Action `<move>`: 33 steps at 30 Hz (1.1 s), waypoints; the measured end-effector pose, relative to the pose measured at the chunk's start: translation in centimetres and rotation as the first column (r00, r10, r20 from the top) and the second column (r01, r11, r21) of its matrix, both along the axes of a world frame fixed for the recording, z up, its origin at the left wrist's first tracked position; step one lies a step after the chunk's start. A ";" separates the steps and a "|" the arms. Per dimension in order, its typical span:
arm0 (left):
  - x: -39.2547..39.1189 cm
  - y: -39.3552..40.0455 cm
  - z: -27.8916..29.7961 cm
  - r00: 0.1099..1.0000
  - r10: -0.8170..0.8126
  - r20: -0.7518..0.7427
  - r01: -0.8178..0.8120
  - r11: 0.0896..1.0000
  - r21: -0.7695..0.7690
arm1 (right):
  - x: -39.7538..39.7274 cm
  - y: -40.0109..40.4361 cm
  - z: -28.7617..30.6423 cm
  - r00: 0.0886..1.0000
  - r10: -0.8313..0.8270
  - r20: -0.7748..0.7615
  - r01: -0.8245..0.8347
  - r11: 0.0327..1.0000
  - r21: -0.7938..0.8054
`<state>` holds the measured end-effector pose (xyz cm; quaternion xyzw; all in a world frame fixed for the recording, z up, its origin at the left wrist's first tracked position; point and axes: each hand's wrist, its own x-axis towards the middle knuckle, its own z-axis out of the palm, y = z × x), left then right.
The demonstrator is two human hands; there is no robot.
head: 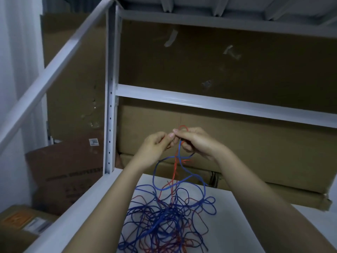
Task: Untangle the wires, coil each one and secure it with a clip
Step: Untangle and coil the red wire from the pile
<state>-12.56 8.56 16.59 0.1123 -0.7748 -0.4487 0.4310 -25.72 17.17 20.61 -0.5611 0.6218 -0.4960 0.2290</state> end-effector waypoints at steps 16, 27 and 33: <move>2.4 -3.9 -2.4 0.946 0.249 -0.210 -0.141 0.895 0.422 | -1.4 1.3 -12.3 0.987 -0.145 0.071 0.140 0.988 0.070; 2.2 -5.4 -5.6 0.960 0.244 -0.134 -0.159 0.876 0.455 | 0.5 1.6 -16.1 0.793 -0.591 0.145 0.609 0.772 -0.182; 2.0 -5.6 -4.6 0.977 0.178 -0.116 -0.112 0.894 0.433 | 2.4 0.2 -6.2 0.776 -0.556 0.297 0.630 0.674 -0.385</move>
